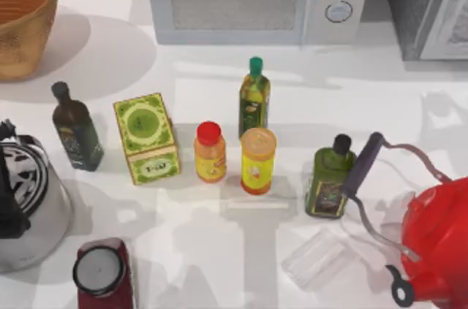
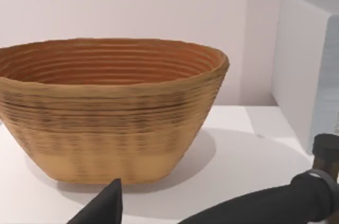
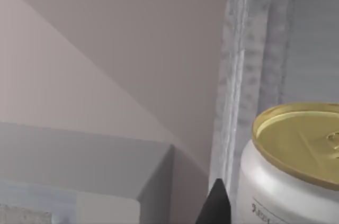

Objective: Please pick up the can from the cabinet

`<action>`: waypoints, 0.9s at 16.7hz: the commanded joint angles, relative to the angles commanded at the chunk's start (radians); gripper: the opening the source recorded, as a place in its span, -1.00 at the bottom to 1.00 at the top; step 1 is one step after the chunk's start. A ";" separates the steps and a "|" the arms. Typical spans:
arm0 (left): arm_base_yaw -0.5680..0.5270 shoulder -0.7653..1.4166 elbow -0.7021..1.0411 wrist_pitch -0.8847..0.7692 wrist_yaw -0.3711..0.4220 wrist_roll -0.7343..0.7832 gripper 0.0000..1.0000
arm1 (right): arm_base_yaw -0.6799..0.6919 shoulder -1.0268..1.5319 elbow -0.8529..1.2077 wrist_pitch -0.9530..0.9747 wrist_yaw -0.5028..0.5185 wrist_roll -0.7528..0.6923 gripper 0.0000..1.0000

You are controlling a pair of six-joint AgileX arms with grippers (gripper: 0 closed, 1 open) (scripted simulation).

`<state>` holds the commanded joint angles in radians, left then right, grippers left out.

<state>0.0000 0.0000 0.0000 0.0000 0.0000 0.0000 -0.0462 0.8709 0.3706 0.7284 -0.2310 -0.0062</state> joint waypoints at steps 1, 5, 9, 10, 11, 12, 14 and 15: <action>0.000 0.000 0.000 0.000 0.000 0.000 1.00 | -0.003 0.043 0.018 0.035 -0.014 0.000 -1.00; 0.000 0.000 0.000 0.000 0.000 0.000 1.00 | -0.019 0.212 0.085 0.169 -0.066 -0.010 -1.00; 0.000 0.000 0.000 0.000 0.000 0.000 1.00 | -0.032 0.377 0.142 0.290 -0.125 -0.013 -1.00; 0.000 0.000 0.000 0.000 0.000 0.000 1.00 | -0.034 0.416 0.156 0.319 -0.141 -0.012 -1.00; 0.000 0.000 0.000 0.000 0.000 0.000 1.00 | -0.036 0.456 0.169 0.348 -0.157 -0.012 -1.00; 0.000 0.000 0.000 0.000 0.000 0.000 1.00 | -0.037 0.494 0.182 0.376 -0.174 -0.010 -1.00; 0.000 0.000 0.000 0.000 0.000 0.000 1.00 | -0.037 0.571 0.206 0.431 -0.210 -0.004 -1.00; 0.000 0.000 0.000 0.000 0.000 0.000 1.00 | -0.037 0.609 0.217 0.457 -0.229 0.000 -1.00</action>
<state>0.0000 0.0000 0.0000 0.0000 0.0000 0.0000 -0.0832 1.4799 0.5878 1.1853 -0.4599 -0.0064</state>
